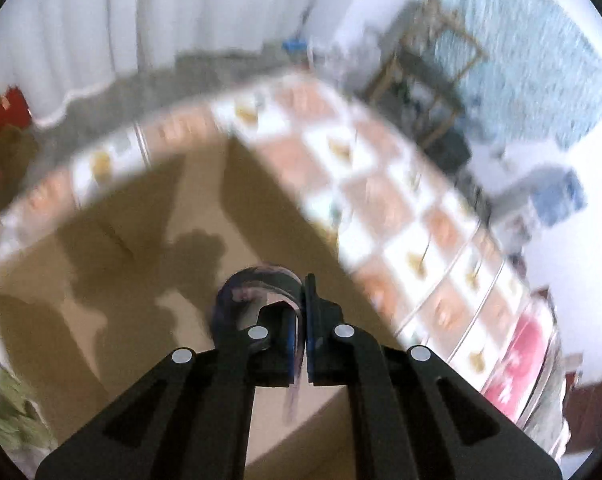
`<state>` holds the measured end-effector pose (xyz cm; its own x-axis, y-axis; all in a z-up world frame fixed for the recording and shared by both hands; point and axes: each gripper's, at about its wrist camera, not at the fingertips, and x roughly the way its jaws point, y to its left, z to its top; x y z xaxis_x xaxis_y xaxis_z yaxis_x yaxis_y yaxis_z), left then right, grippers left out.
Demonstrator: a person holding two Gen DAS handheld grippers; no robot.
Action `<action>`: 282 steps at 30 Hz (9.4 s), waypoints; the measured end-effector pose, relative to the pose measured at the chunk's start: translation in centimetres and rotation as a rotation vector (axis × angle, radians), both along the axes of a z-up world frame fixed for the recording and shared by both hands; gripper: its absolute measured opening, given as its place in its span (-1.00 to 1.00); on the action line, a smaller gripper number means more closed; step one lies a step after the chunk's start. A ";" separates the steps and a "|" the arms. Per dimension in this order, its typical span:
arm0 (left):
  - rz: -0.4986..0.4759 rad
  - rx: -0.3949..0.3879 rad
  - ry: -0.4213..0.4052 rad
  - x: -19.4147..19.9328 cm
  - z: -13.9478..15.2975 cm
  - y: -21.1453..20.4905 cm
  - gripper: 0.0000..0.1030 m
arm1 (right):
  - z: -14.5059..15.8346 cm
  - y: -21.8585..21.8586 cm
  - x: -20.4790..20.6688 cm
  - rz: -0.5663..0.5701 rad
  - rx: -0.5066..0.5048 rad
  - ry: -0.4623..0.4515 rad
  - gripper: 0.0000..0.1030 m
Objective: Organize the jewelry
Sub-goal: 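Open the left gripper and lower the watch into the box with the right gripper, then release the watch in the box and withdraw both grippers toward the bracelets, then move the left gripper to the multicolored beaded bracelet and close on it, then lift the beaded bracelet with the left gripper while the right gripper grasps its other end, then carry the beaded bracelet over the box with both grippers and open them, then withdraw both open grippers from the box back over the table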
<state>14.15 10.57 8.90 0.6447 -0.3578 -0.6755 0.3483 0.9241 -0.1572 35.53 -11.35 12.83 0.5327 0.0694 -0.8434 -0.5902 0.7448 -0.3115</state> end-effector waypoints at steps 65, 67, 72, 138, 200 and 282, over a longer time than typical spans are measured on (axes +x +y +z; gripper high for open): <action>-0.112 0.308 0.295 -3.4 -10.1 -7.6 0.87 | -13.7 -7.6 -23.7 -0.813 0.338 0.159 0.87; -0.112 0.311 0.306 -3.2 -10.2 -7.6 0.87 | -13.9 -7.9 -23.8 -0.816 0.343 0.145 0.87; -0.104 0.305 0.297 -3.0 -10.1 -7.6 0.86 | -13.7 -7.7 -24.2 -0.812 0.365 0.137 0.87; -0.199 0.094 0.270 0.3 -9.6 -9.8 -0.83 | -12.5 -3.8 -19.9 -0.825 0.683 0.379 -0.65; -0.207 0.168 0.214 -1.4 -8.8 -8.4 -0.84 | -14.6 10.7 -18.4 -0.550 0.381 0.199 -0.81; -0.112 0.381 0.093 9.4 -1.3 -8.0 -0.15 | -10.0 -6.2 -10.9 -0.569 0.546 0.593 -0.08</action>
